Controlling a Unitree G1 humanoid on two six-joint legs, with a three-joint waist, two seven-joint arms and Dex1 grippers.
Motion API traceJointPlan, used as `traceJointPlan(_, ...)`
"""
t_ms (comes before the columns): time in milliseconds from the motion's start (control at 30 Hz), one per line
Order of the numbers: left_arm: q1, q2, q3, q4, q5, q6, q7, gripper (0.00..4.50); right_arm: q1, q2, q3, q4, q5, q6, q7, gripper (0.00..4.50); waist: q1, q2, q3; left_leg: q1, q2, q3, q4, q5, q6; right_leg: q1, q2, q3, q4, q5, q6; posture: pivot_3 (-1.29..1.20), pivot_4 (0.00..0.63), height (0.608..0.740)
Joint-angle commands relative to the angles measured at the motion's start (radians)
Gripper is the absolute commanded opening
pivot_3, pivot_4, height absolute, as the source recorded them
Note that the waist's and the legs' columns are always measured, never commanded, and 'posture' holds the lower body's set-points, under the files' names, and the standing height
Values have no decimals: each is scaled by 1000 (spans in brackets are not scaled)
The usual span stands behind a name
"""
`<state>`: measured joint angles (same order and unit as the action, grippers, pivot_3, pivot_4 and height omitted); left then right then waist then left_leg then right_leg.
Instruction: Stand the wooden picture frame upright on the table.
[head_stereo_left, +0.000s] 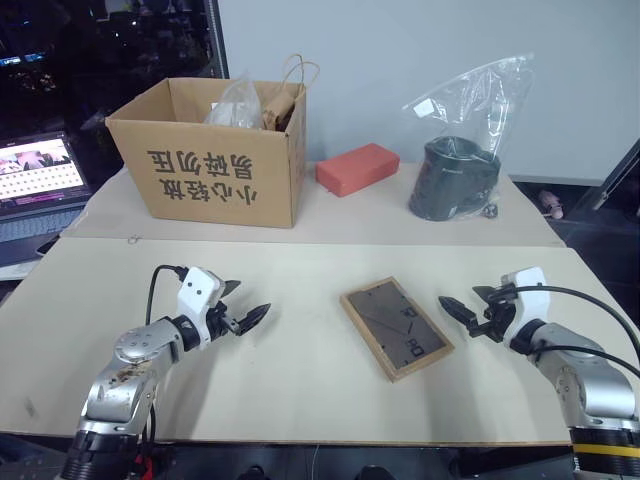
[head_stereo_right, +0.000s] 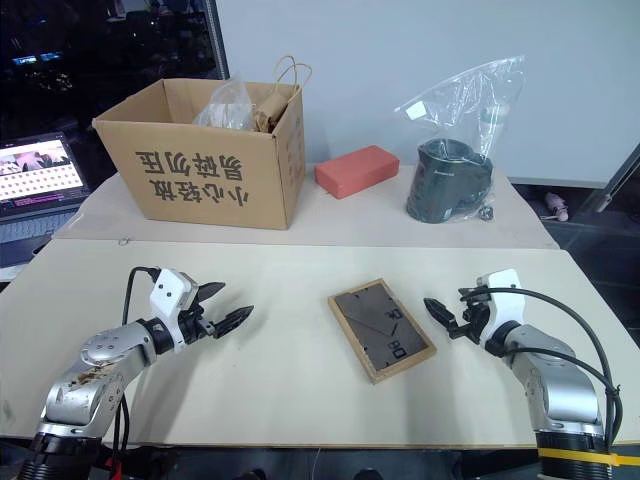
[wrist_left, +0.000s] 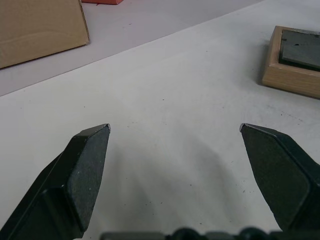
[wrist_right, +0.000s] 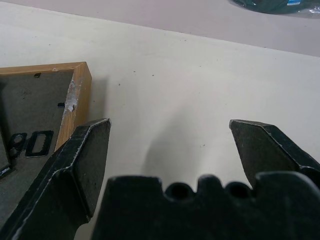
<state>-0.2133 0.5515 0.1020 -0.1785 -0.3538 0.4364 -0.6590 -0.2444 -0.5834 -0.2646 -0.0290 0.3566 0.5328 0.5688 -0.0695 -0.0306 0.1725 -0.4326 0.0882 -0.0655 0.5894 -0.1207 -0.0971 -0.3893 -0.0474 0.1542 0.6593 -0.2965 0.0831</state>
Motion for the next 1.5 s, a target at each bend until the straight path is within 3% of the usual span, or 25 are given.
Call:
traceJointPlan(33,-15,15,15,-21,-40,23,-37,4500,-7,-36,-38,-19,7,-41,24,4453,0,0,0,0,0,0,0,0,0,0,0,0,0,0,0,0,150,740)
traceJointPlan(133,-40,68,21,-66,-149,133,-138,4500,-12,-143,-22,-36,-3,-102,156,4453,0,1,0,-1,0,0,0,0,0,-1,0,0,0,0,0,0,150,740)
traceJointPlan(167,-48,96,15,-77,-165,154,-172,4235,-15,-191,-3,-26,-29,-136,196,4484,0,1,0,-1,0,0,0,0,0,-1,0,0,0,0,0,0,150,740)
traceJointPlan(367,-71,212,-63,-84,-158,170,-310,2315,-46,-404,165,72,-227,-352,359,2759,-2,1,0,0,0,0,-1,0,0,0,0,0,-2,-1,1,0,150,740)
traceJointPlan(500,-131,211,-202,-97,-100,197,-333,718,-118,-404,264,143,-265,-370,432,1315,-1,0,1,0,0,0,-1,0,0,-1,0,0,-3,-1,1,0,150,740)
traceJointPlan(567,-184,164,-299,-110,-63,211,-318,75,-144,-376,309,190,-268,-378,476,680,-1,0,1,-1,0,0,0,0,0,0,0,0,-3,-1,1,0,150,740)
traceJointPlan(633,-224,115,-364,-111,-35,225,-295,0,-157,-353,330,215,-259,-387,511,79,2,0,1,-1,0,0,0,0,0,0,0,0,-3,-1,1,0,150,740)
traceJointPlan(867,-215,103,-487,-68,104,206,-259,0,-171,-246,370,171,-188,-330,592,79,-4,1,1,-4,0,0,0,-1,1,-1,1,0,-3,0,-1,0,150,740)
traceJointPlan(1067,-139,196,-402,-45,128,172,-256,0,-166,-143,434,69,-167,-274,611,79,-6,1,1,-3,0,0,1,-1,1,0,1,0,-1,-1,1,0,150,740)
traceJointPlan(1233,-38,300,-261,-25,95,113,-291,0,-192,-83,470,51,-168,-253,601,79,-11,1,1,-2,0,0,1,-1,1,-1,1,0,-1,-1,1,0,150,740)
traceJointPlan(1433,34,296,-199,-44,70,72,-295,0,-223,-63,474,91,-175,-271,605,79,-1,1,1,-1,0,0,1,-1,1,0,1,0,-1,-2,1,0,150,740)
traceJointPlan(1500,45,268,-176,-63,41,136,-259,0,-230,-59,486,95,-188,-278,603,79,-3,1,1,-1,0,1,0,-1,1,-1,1,0,-1,-2,0,0,150,740)
